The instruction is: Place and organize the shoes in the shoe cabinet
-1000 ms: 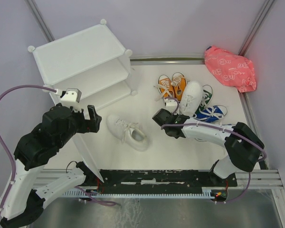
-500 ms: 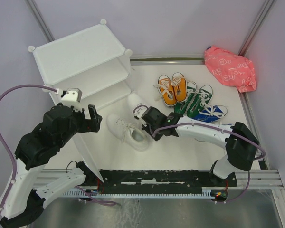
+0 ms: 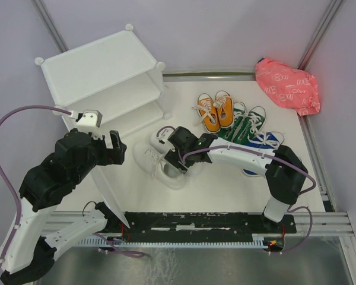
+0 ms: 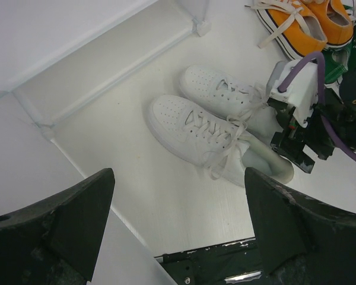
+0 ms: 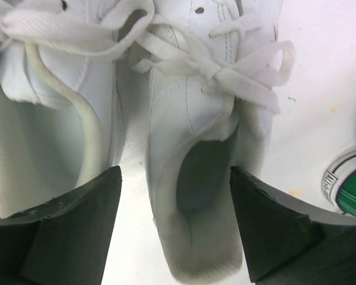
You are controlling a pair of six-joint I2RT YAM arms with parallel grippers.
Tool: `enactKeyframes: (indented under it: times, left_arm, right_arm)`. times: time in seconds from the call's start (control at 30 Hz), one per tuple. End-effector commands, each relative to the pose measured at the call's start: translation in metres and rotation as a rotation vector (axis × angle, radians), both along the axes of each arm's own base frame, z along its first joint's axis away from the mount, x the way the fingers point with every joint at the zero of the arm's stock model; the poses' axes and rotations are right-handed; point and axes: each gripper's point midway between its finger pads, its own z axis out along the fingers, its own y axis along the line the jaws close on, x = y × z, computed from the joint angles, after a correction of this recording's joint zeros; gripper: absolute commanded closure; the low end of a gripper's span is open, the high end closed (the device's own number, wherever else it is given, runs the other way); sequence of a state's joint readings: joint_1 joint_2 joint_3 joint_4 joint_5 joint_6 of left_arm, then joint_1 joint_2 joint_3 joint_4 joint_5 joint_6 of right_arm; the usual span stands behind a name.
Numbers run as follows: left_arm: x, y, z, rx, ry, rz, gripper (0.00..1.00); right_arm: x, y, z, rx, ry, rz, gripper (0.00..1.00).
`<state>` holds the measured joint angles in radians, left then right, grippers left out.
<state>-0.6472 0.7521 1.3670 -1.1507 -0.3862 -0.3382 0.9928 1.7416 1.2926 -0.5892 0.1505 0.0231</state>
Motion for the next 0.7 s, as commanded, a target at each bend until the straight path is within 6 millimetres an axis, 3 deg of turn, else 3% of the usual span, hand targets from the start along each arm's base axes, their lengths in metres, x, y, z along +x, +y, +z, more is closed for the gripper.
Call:
enactKeyframes:
  times: [0.0,0.1,0.37,0.67]
  left_arm:
    - [0.005,0.004,0.006,0.037,-0.038,-0.003,0.04]
    - [0.007,0.001,0.004,0.042,-0.036,-0.012,0.04]
    - [0.009,-0.002,0.001,0.044,-0.034,-0.026,0.04]
    - [0.006,0.001,0.003,0.034,-0.039,-0.013,0.04]
  right_arm:
    - [-0.006,0.004,0.056,0.146,-0.029,-0.034,0.14]
    - [-0.022,0.008,0.064,0.201,0.040,-0.015,0.10]
    - [-0.040,0.030,0.058,0.298,0.190,0.030,0.00]
    - [-0.005,0.036,0.022,0.241,0.133,-0.095,0.00]
